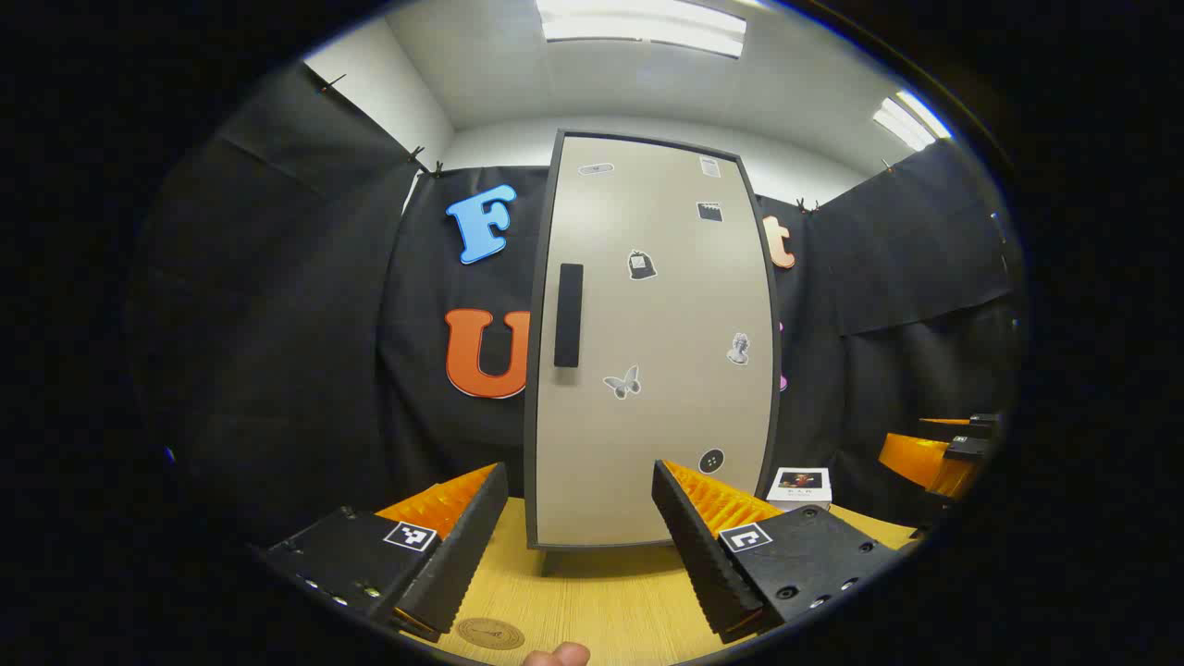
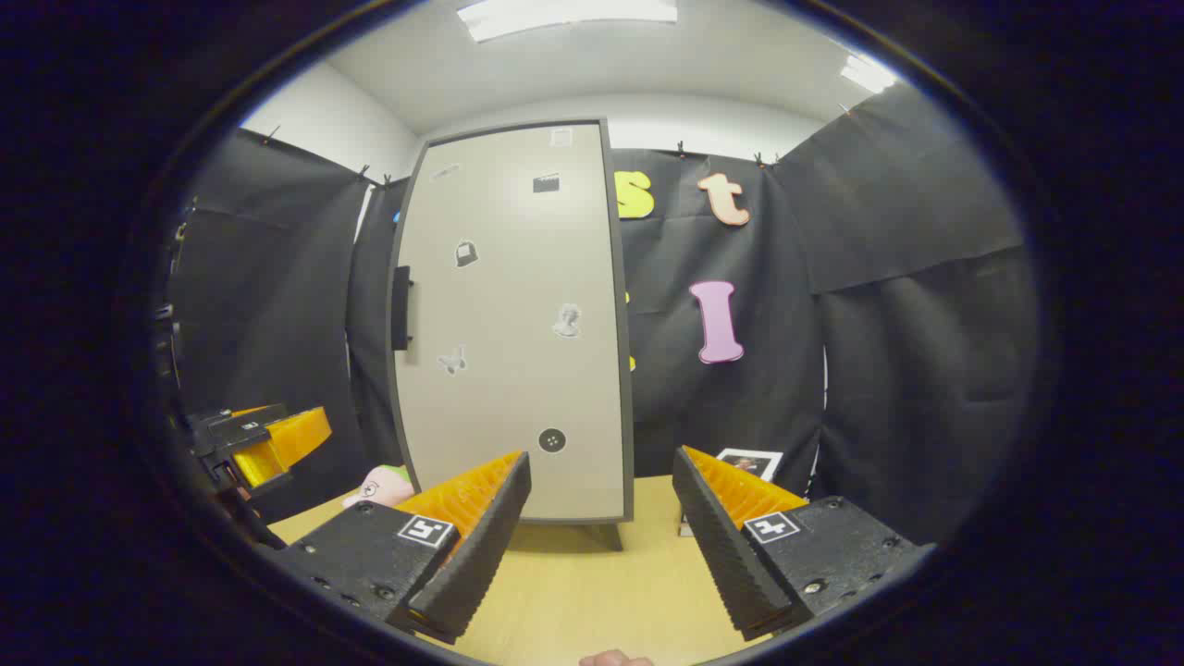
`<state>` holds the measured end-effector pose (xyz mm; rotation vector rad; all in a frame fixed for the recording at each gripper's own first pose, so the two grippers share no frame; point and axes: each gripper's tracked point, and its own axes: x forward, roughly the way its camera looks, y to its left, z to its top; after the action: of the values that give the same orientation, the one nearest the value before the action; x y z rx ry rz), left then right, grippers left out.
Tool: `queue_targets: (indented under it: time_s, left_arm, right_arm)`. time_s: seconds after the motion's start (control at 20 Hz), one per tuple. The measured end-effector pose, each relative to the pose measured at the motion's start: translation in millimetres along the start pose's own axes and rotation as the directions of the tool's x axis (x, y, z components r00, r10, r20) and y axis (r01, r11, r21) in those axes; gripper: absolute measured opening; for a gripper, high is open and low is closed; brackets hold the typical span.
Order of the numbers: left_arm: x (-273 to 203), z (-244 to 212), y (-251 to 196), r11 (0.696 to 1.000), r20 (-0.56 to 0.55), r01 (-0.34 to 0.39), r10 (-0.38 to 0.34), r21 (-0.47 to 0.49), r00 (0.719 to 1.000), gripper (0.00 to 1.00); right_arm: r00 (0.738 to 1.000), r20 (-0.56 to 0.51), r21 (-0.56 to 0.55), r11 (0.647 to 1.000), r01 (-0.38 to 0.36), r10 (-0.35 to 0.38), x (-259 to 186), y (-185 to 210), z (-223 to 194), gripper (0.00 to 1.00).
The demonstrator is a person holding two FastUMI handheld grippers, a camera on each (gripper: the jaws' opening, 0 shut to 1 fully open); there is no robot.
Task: Open the cabinet door with the right hand, grasp the bottle in the cabinet with the left hand and place it on the coaster, then close the cabinet door with the right hand.
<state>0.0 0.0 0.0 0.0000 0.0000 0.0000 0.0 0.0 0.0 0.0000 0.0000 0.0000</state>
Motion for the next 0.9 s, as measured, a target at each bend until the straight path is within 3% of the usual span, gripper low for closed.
queue_targets:
  time_s: [0.9]
  left_arm:
    - [-1.7,5.1,-2.1,1.000,0.017,0.005,-0.005,0.023,1.000,0.95]
  right_arm:
    - [0.999,0.034,-0.001,1.000,0.007,-0.007,-1.2,1.0,6.0,0.95]
